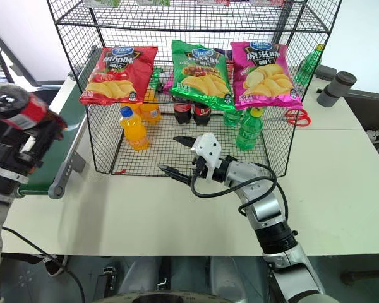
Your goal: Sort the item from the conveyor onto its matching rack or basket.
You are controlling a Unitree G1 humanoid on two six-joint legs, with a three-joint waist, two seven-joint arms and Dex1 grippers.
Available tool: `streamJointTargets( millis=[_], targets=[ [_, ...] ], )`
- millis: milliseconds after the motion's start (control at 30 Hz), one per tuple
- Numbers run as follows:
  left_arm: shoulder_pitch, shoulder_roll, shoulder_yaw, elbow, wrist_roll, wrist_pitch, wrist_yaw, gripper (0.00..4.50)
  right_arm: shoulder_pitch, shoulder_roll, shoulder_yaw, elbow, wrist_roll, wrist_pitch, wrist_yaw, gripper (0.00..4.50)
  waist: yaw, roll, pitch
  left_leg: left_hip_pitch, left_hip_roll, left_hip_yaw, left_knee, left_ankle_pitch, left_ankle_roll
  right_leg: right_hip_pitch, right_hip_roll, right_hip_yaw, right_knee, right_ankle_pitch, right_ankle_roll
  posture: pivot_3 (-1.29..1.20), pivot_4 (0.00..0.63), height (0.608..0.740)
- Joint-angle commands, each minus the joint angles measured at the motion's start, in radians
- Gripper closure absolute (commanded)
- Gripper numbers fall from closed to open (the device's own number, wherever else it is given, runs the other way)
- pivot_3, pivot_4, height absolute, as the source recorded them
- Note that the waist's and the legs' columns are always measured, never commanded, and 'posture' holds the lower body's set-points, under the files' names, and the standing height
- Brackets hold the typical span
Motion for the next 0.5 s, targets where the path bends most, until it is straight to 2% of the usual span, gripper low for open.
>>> streamJointTargets(
  millis=[33,233,500],
  targets=[
    [0.007,0.042,-0.108,-0.099,-0.037,0.072,-0.084,1.83,-0.018,-0.024,-0.038,-0.085,0.129,0.108,0.062,0.00,0.001,0.001,0.001,0.000,0.000,0.000,0.000,0.000,0.000,0.000,0.000,0.000,0.000,0.000,0.000,0.00,0.150,0.734],
    [-0.015,0.037,-0.307,-0.079,0.046,0.089,-0.174,1.83,-0.022,-0.019,-0.056,-0.175,0.196,0.182,0.032,0.00,-0.005,0.002,0.001,0.000,0.000,0.000,-0.002,0.000,0.000,0.000,0.000,0.000,-0.001,0.000,0.000,0.00,0.150,0.734],
    [-0.126,0.023,-0.434,-0.015,0.115,0.080,-0.279,1.83,-0.033,-0.014,-0.035,-0.209,0.211,0.224,0.015,0.00,0.003,0.002,0.001,0.000,-0.001,0.000,-0.002,0.000,0.000,0.000,0.000,0.000,-0.002,0.000,0.000,0.00,0.150,0.734]
  ],
)
